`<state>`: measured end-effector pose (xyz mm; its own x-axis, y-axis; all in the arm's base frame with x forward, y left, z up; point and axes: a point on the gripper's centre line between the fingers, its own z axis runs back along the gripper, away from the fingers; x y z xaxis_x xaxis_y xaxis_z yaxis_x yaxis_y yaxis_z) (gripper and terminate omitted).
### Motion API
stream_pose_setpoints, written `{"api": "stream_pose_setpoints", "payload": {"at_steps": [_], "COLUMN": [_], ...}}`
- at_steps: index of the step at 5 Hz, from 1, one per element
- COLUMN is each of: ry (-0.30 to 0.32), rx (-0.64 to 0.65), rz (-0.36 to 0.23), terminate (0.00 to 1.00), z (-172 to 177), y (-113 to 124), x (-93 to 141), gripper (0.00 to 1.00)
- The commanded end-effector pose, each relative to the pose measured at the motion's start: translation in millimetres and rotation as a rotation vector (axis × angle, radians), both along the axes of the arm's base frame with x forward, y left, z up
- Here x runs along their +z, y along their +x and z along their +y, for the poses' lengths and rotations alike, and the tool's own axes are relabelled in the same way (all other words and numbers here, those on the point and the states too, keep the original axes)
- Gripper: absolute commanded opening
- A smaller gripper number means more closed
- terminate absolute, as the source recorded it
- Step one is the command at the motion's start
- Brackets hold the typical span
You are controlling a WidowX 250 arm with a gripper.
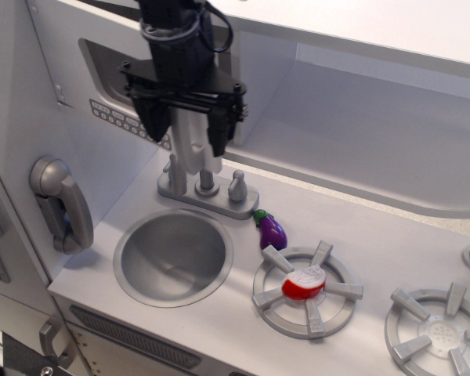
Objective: Close microwave
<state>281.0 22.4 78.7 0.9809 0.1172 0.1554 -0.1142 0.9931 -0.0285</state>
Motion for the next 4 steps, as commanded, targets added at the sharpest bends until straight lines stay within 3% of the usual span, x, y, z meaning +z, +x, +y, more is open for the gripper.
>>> {"api": "stream_pose_setpoints", "payload": {"at_steps": [1,4], "ry": [0.036,0.038], "rx": [-0.029,-0.014], "rz": [-0.144,-0.404], "terminate": [0.0,0.0], "z": [-11.8,-6.1], "y": [19.6,36.3], "x": [9.0,34.3], "gripper": [1.0,1.0]}}
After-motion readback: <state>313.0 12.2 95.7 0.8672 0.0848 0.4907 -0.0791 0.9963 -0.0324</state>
